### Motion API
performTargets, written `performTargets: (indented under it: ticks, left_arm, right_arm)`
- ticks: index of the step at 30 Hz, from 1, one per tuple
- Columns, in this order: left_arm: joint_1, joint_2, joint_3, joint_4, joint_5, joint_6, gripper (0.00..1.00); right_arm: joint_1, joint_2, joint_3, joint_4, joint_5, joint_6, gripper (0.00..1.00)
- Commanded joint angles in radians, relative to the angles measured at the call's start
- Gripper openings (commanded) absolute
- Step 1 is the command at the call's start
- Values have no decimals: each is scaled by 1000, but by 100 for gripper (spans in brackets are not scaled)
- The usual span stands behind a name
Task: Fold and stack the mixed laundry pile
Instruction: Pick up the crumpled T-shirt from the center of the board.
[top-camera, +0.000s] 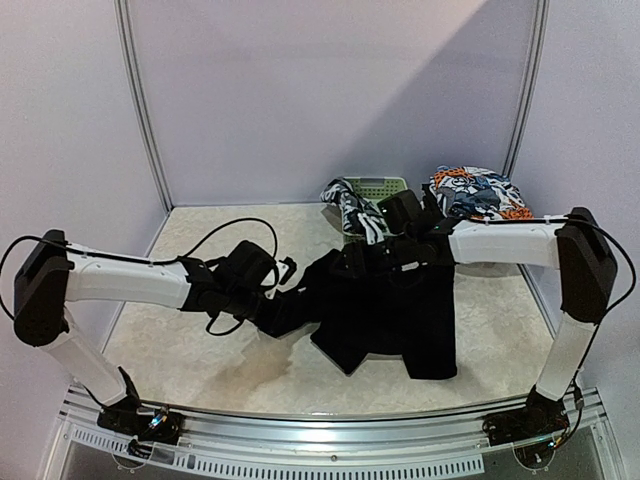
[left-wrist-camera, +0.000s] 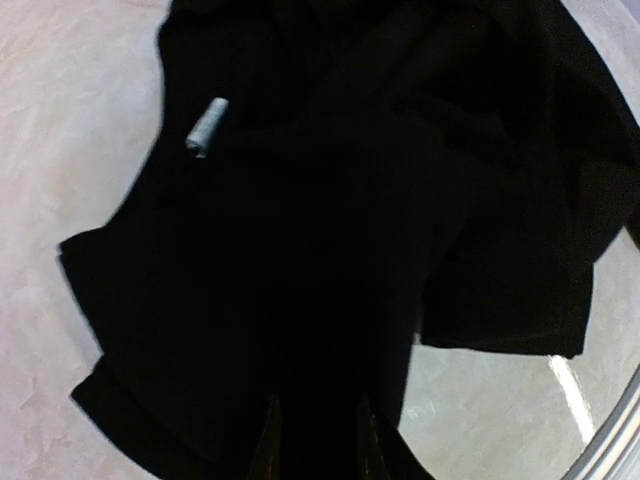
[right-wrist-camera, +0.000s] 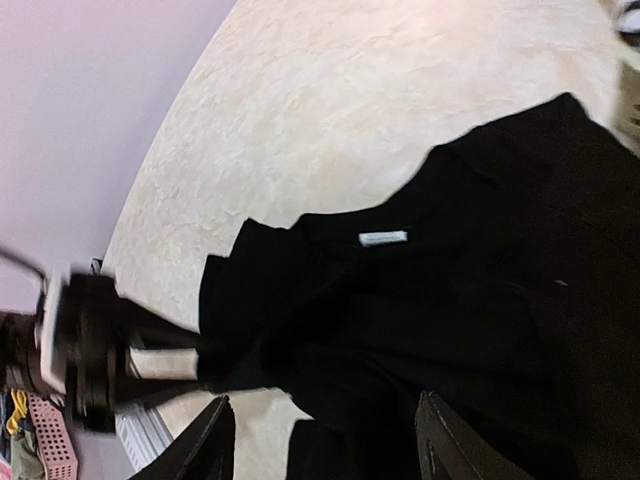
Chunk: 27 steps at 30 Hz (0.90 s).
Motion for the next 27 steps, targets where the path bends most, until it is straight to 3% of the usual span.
performTargets:
  ticks: [1, 8, 16, 23, 27]
  left_arm:
    - [-73, 33, -65, 54, 83, 33, 28]
    - [-149, 101, -186, 118, 54, -62, 26]
    - [-193, -97, -220, 76, -18, -69, 30]
    - [-187, -286, -273, 36, -54, -96, 46]
    - [-174, -355, -300, 7, -103, -121, 48]
  right_arm:
    - [37, 91, 68, 29, -104, 4, 63]
    - [44, 107, 12, 58, -115, 26, 61]
    - [85, 149, 59, 65, -145, 13, 60]
    - [104, 250, 176, -10, -88, 7, 58]
    - [124, 311, 243, -85, -39, -11, 53]
